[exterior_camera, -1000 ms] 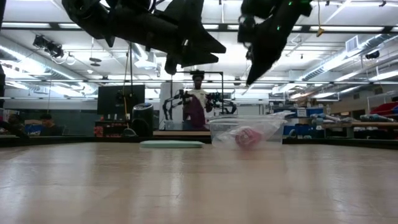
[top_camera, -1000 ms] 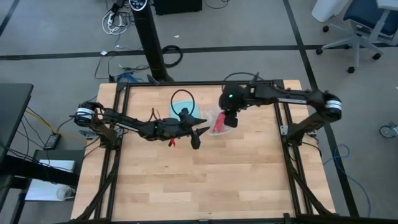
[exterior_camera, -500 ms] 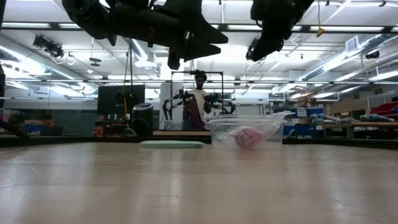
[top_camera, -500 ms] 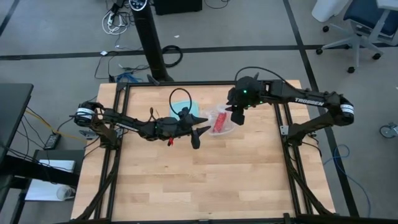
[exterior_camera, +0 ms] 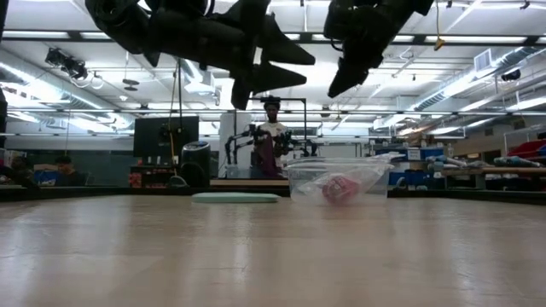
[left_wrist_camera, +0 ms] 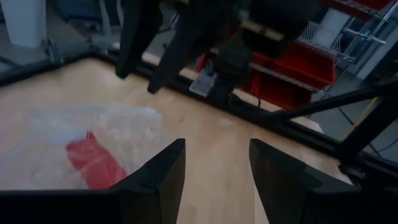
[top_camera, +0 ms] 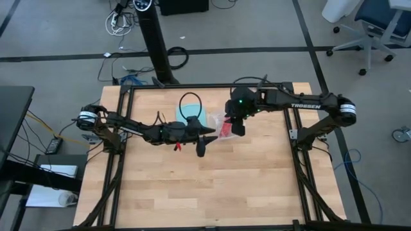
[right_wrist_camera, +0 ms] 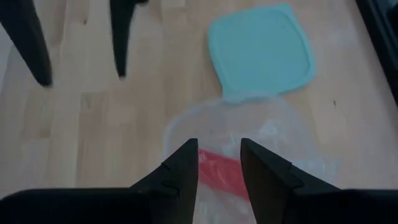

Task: Roll bandage
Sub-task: Put the red rolled bandage package into the transparent tupperware

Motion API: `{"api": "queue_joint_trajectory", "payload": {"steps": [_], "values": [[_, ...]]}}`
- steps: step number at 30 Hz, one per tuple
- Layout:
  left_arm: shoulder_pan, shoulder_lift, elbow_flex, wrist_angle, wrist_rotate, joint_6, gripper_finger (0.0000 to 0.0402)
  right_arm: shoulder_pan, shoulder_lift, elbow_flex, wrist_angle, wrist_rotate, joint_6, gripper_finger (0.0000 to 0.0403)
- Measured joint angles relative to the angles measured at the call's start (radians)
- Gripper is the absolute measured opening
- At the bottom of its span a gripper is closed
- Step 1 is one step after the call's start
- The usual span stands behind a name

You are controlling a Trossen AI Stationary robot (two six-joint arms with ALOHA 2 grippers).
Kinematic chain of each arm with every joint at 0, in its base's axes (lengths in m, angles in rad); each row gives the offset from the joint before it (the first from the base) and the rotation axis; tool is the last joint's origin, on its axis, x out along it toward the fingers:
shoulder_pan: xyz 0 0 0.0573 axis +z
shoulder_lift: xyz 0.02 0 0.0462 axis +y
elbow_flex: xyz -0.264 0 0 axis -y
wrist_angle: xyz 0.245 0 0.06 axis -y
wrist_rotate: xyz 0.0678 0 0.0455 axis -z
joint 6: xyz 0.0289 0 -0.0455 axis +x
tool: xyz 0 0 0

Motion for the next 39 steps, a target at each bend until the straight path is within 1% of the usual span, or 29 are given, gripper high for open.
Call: {"api": "queue_joint_trajectory", "payload": {"steps": [3, 6, 9, 12, 14, 17, 20, 23, 26, 29, 32, 36, 39], "values": [[0.0, 0.0, 0.0, -0.019, 0.001, -0.005, 0.0181, -0.001, 0.0, 0.0, 0.05, 0.0, -0.018, 0.0115], [0.004, 0.0, 0.0, -0.023, -0.042, -0.018, 0.0181, -0.002, 0.0, 0.0, 0.126, 0.003, -0.042, 0.0114], [0.005, 0.0, 0.0, -0.007, -0.087, -0.065, 0.0181, -0.007, 0.0, 0.0, 0.277, 0.009, -0.064, 0.0114], [0.005, 0.0, 0.0, 0.017, -0.09, -0.106, 0.0181, -0.024, 0.001, 0.0, 0.456, 0.024, -0.073, 0.0114], [0.003, 0.0, 0.0, 0.028, -0.09, -0.11, 0.0181, -0.035, 0.001, 0.0, 0.52, 0.013, -0.08, 0.0114], [0.003, 0.0, 0.0, 0.049, -0.09, -0.11, 0.0181, -0.049, 0.001, 0.0, 0.498, -0.037, -0.078, 0.0114], [0.003, 0.0, 0.0, 0.031, -0.092, -0.103, 0.0181, -0.061, 0.001, 0.0, 0.379, -0.087, -0.073, 0.0113], [0.003, 0.0, 0.0, -0.005, -0.097, -0.063, 0.0181, -0.064, 0.001, -0.001, 0.237, -0.095, -0.06, 0.0113], [-0.002, 0.0, 0.0, -0.014, -0.109, -0.028, 0.0181, -0.052, 0.001, -0.043, 0.183, -0.099, -0.045, 0.0113], [-0.016, 0.0, 0.0, -0.01, -0.114, 0.021, 0.0181, -0.032, -0.002, -0.109, 0.191, -0.099, -0.03, 0.0113], [-0.042, 0.0, 0.0, -0.012, -0.122, 0.06, 0.0181, -0.015, -0.006, -0.176, 0.257, -0.097, -0.008, 0.0113], [-0.074, -0.005, -0.001, -0.085, -0.176, 0.092, 0.0181, 0.004, -0.008, -0.256, 0.345, -0.095, 0.004, 0.0112], [-0.09, -0.032, -0.016, -0.13, -0.215, 0.09, 0.0181, 0.01, -0.009, -0.293, 0.376, -0.094, 0.018, 0.0112]]}}
